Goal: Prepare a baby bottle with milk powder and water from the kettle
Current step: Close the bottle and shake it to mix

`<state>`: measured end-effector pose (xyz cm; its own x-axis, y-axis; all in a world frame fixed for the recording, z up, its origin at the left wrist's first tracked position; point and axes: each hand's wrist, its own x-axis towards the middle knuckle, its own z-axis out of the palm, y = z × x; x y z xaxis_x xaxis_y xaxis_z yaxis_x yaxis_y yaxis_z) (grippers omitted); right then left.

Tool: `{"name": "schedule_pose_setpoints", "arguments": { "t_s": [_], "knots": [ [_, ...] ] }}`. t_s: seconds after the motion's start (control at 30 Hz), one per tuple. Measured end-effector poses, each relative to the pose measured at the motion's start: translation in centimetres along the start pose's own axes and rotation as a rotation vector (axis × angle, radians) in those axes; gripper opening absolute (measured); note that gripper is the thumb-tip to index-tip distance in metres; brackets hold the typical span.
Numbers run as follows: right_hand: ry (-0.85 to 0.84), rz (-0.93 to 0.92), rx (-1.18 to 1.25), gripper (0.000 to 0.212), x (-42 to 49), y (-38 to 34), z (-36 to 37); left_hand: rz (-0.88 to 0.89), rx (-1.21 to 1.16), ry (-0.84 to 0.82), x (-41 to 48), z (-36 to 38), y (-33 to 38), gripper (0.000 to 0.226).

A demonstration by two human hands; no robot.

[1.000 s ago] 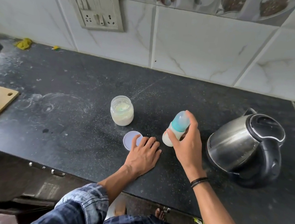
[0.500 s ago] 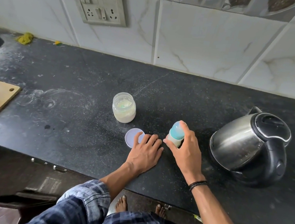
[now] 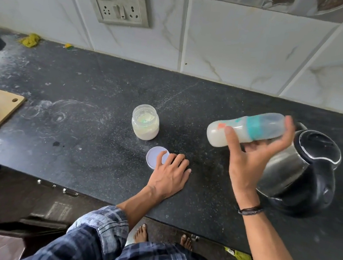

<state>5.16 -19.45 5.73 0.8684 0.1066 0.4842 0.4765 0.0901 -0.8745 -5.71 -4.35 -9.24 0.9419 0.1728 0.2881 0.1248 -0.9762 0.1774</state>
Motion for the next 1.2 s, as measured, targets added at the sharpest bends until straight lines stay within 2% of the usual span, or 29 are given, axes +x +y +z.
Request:
{"name": "schedule_pose_setpoints", "arguments": {
  "t_s": [0.1,0.13,0.23,0.27,0.3,0.4,0.43,0.5,0.57,0.63,0.7,0.73,0.8,0.87,0.9,0.93,1.0,1.03,1.13,1.2],
  "knots": [
    [-0.248,0.098,-0.195,0.097,0.1,-0.7,-0.2,0.007,-0.002,0.014,0.0,0.1,0.0,0.029],
    [-0.234,0.077,-0.172,0.097,0.2,-1.1,-0.4,0.007,-0.005,0.014,0.0,0.1,0.0,0.029],
    [0.106,-0.123,0.117,0.099,1.0,-3.1,0.1,-0.002,0.001,0.021,0.0,0.1,0.0,0.029],
    [0.190,-0.175,0.124,0.100,1.2,-3.2,0.4,-0.002,0.000,0.022,0.1,0.1,0.0,0.029],
    [0.203,-0.174,0.092,0.100,1.2,-3.1,0.7,0.002,-0.001,0.022,0.1,0.1,0.0,0.029],
    [-0.094,0.080,-0.022,0.099,0.6,-3.3,1.2,0.008,-0.011,0.018,-0.1,0.1,-0.1,0.029],
    [-0.126,0.108,-0.003,0.097,0.4,-3.4,1.0,0.005,-0.014,0.016,-0.1,0.0,-0.1,0.029],
    [0.022,0.003,0.133,0.095,1.0,-4.4,0.9,-0.008,-0.009,0.022,0.0,0.1,0.0,0.029],
    [0.126,-0.126,0.155,0.098,1.7,-4.4,0.8,-0.009,-0.006,0.021,0.0,0.0,0.1,0.028],
    [0.045,-0.092,0.038,0.100,1.9,-4.0,0.7,0.009,-0.008,0.020,-0.1,0.0,0.0,0.028],
    [-0.162,0.057,-0.048,0.100,1.7,-4.1,0.6,0.012,-0.009,0.024,0.0,-0.1,0.0,0.029],
    [-0.158,0.067,-0.020,0.099,1.5,-4.3,0.4,0.010,-0.012,0.022,0.0,-0.1,0.0,0.029],
    [0.054,-0.064,0.110,0.097,1.9,-5.2,0.2,-0.002,-0.008,0.027,0.0,0.0,0.0,0.028],
    [0.216,-0.189,0.137,0.096,2.0,-5.1,0.2,-0.003,-0.004,0.023,0.0,-0.1,0.1,0.028],
    [0.230,-0.181,0.099,0.097,1.8,-4.8,0.3,0.002,-0.004,0.019,0.0,-0.1,0.0,0.028],
    [0.172,-0.111,0.055,0.098,1.6,-4.8,0.4,0.006,-0.005,0.015,-0.1,-0.1,0.0,0.028],
    [-0.037,0.068,0.014,0.097,1.0,-4.7,0.5,0.004,-0.010,0.009,0.0,-0.2,0.0,0.029],
    [-0.042,0.067,0.028,0.096,0.9,-5.0,0.3,0.003,-0.011,0.007,0.0,-0.2,0.0,0.029],
    [0.165,-0.160,0.108,0.096,1.9,-5.7,0.2,-0.003,-0.005,0.016,0.0,0.0,0.0,0.029],
    [0.167,-0.188,0.066,0.097,2.3,-5.0,0.1,0.008,0.003,0.018,0.0,0.1,-0.1,0.028]
  ]
}}
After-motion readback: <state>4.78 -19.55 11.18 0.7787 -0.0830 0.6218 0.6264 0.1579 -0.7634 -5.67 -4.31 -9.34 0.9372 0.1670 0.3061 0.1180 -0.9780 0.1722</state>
